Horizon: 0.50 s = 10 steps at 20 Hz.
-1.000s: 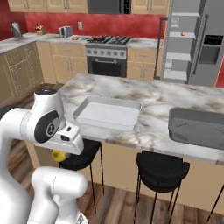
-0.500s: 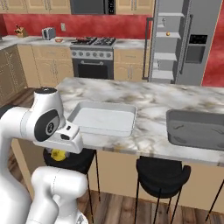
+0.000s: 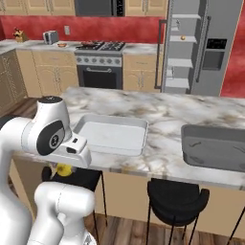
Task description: Place the cold items (lemon and mango) from the fridge in one tupperware on the dining counter. Place the warm items (kebab skewer and hot dog) in the stove area in another tupperware.
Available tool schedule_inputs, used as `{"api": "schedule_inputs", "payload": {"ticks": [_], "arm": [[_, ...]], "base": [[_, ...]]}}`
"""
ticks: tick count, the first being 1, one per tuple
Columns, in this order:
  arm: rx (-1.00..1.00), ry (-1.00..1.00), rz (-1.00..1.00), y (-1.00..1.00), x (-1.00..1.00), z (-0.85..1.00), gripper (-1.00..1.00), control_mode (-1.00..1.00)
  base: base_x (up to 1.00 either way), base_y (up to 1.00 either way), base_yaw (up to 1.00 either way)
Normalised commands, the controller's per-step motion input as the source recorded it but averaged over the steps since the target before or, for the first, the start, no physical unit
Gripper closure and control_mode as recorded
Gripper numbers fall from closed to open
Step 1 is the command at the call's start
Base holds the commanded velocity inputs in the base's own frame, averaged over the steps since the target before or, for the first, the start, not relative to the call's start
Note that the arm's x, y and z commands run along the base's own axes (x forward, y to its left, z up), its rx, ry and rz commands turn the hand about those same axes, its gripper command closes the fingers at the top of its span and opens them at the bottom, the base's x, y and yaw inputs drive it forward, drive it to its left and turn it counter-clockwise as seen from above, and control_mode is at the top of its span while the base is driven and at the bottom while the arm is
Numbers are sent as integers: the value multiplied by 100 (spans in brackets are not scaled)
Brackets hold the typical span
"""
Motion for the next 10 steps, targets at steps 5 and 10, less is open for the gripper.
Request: {"api": "schedule_inputs", "payload": {"ticks": [5,10], "arm": [[0,0,0,0,0,0,100,100],[0,0,0,0,0,0,100,100]], "base": [[33,-47,-1],[53,-6,-2]]}}
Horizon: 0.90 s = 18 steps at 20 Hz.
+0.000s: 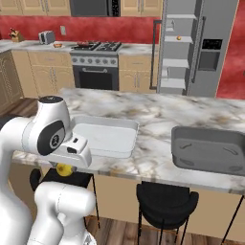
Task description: Place the cold items (lemon and mango) from the fridge in one tupperware on the dining counter. Place the warm items (kebab skewer and hot dog) in the stove area in another tupperware.
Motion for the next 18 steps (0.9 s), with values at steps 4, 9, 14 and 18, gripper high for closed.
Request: {"api": "schedule_inputs", "payload": {"ticks": [4,9,14,18], "arm": [[0,0,0,0,0,0,100,100],[0,0,0,0,0,0,100,100],[0,0,0,0,39,2,100,-100],[-3,-1,0,0,69,30,100,-100]], "base": [[82,7,-2],[81,0,0],[34,0,0],[0,0,0]]}}
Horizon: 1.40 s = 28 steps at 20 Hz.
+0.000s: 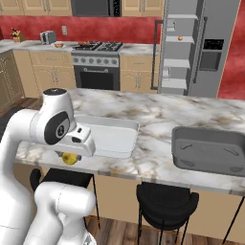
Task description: Place the cold items (lemon and mango) from the fridge in one tupperware on the dining counter. Place the warm items (kebab skewer and hot dog) in the stove area in another tupperware.
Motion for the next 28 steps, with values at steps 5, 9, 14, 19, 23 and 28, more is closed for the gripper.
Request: {"api": "schedule_inputs", "payload": {"ticks": [5,9,14,19,23,28], "arm": [[-4,-9,1,-6,81,49,100,-100],[6,-1,3,-38,100,1,100,-100],[-1,9,3,-7,100,-8,100,-100],[-7,-4,0,10,100,-36,100,-100],[0,-29,7,-11,100,-64,100,-100],[0,-20,5,-3,96,-54,100,-100]], "base": [[0,0,0],[0,0,0],[0,0,0],[0,0,0],[0,0,0],[0,0,0]]}}
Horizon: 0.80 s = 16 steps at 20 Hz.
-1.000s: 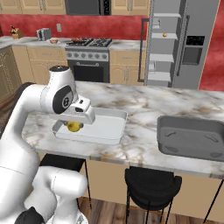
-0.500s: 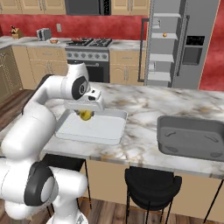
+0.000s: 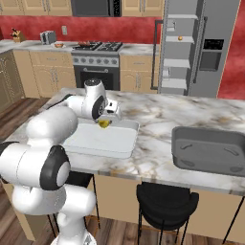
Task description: Place the cold items (lemon and mango) from the fridge in one tupperware on the dining counter. Place the warm items (kebab skewer and hot dog) in the stove area in another tupperware.
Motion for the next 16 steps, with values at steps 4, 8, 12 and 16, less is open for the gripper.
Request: {"api": "schedule_inputs", "payload": {"ticks": [4,8,12,16], "arm": [[0,9,0,-13,74,-42,100,-100],[0,11,0,-23,63,-41,100,-100],[0,2,0,-19,28,-55,100,-100],[0,0,0,-12,14,-59,100,-100]], "base": [[0,0,0],[0,0,0],[0,0,0],[0,0,0]]}}
